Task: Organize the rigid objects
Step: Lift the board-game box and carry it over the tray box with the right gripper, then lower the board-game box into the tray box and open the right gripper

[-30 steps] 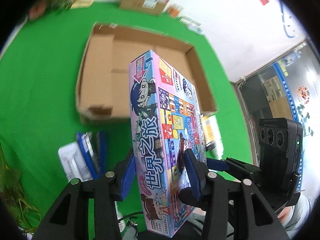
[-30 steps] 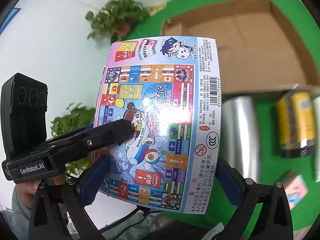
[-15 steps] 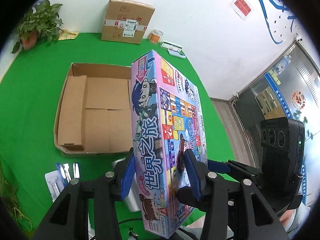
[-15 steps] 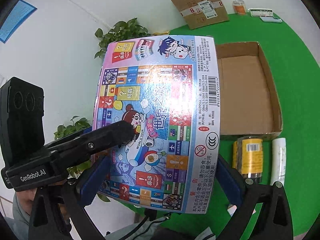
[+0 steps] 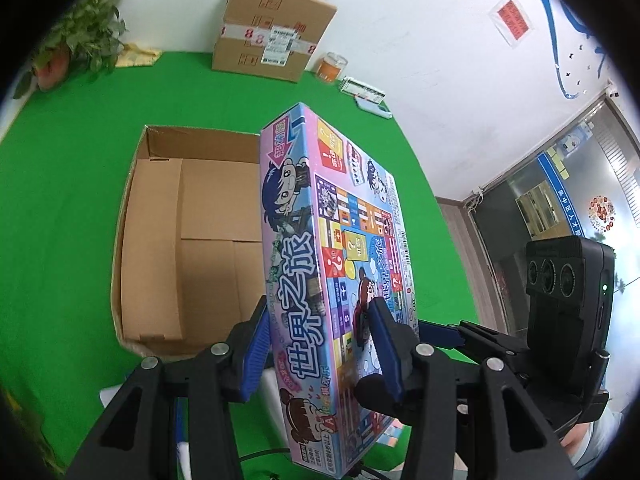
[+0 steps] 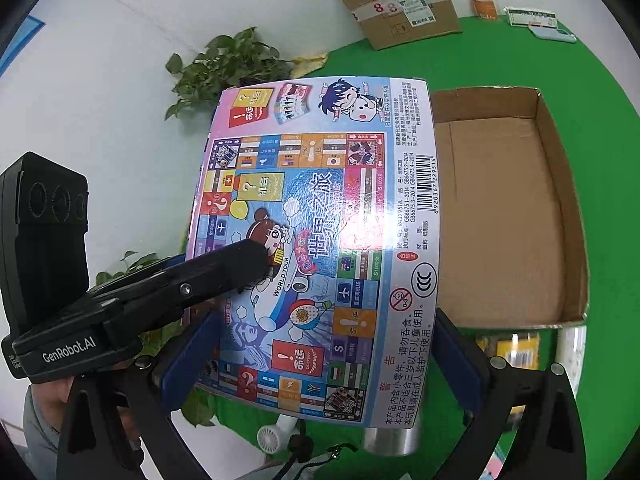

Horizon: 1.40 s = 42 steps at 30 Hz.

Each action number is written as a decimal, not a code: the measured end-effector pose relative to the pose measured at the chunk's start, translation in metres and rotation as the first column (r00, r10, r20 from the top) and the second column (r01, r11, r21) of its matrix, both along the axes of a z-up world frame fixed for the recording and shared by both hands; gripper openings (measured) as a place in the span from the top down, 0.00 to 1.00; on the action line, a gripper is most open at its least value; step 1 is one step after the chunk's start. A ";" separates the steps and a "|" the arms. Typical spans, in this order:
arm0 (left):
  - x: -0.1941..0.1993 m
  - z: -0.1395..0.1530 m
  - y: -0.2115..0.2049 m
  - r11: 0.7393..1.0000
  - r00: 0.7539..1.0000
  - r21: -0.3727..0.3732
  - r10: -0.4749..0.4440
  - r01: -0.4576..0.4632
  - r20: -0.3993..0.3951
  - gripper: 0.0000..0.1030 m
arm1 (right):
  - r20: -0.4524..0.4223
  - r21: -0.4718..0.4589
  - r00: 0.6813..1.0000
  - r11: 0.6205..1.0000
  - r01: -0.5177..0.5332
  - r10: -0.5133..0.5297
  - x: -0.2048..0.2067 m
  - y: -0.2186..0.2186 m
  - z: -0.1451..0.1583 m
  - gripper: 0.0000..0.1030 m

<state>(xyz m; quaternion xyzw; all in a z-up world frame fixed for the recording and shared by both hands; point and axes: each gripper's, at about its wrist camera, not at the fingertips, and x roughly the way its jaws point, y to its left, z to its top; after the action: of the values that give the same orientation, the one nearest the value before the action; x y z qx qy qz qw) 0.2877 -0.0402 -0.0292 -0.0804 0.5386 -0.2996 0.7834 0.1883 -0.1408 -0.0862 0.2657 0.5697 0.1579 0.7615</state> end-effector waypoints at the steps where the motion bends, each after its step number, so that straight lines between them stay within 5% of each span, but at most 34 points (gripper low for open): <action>1: 0.007 -0.005 0.001 1.000 1.000 0.000 -0.005 0.005 -0.009 0.55 | -0.017 0.000 1.000 1.000 0.001 -0.001 0.008 0.005 -0.005 0.03; 12: 0.086 -0.102 0.008 1.000 0.985 0.019 0.005 -0.001 -0.173 0.55 | -0.190 0.034 0.982 0.999 -0.012 0.018 0.067 0.038 -0.080 0.03; 21: 0.083 -0.152 0.008 0.991 0.960 0.129 0.016 0.021 -0.279 0.53 | -0.316 0.117 0.941 0.989 -0.084 0.118 0.051 0.060 -0.157 0.04; 24: 0.068 -0.154 0.016 0.982 0.958 0.187 0.032 0.022 -0.283 0.53 | -0.332 0.099 0.929 0.985 -0.140 0.165 0.044 0.072 -0.169 0.05; 27: 0.056 -0.143 0.036 0.989 0.956 0.146 0.059 -0.017 -0.288 0.50 | -0.359 0.120 0.914 0.981 -0.154 0.187 0.039 0.079 -0.177 0.09; 33: 0.051 -0.104 0.084 0.977 0.967 0.175 0.159 -0.125 -0.201 0.50 | -0.322 0.093 0.936 0.988 -0.120 0.144 0.045 0.069 -0.171 0.09; 35: 0.054 -0.103 0.099 0.967 0.964 0.203 0.190 -0.151 -0.186 0.50 | -0.333 0.046 0.935 0.993 -0.112 0.121 0.047 0.061 -0.174 0.13; 37: 0.055 -0.108 0.114 0.951 0.958 0.256 0.223 -0.174 -0.179 0.50 | -0.332 -0.023 0.937 0.993 -0.118 0.104 0.048 0.052 -0.169 0.29; 42: 0.046 -0.126 0.130 0.933 0.952 0.322 0.231 -0.160 -0.198 0.52 | -0.307 -0.219 0.949 0.976 0.007 -0.076 0.016 -0.020 -0.157 0.30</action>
<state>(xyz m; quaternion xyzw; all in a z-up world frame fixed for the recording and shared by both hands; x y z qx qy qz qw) 0.3337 0.0896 -0.1557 -0.0476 0.6553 -0.1222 0.7439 0.2046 -0.1612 -0.2434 0.2156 0.6914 0.0350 0.6886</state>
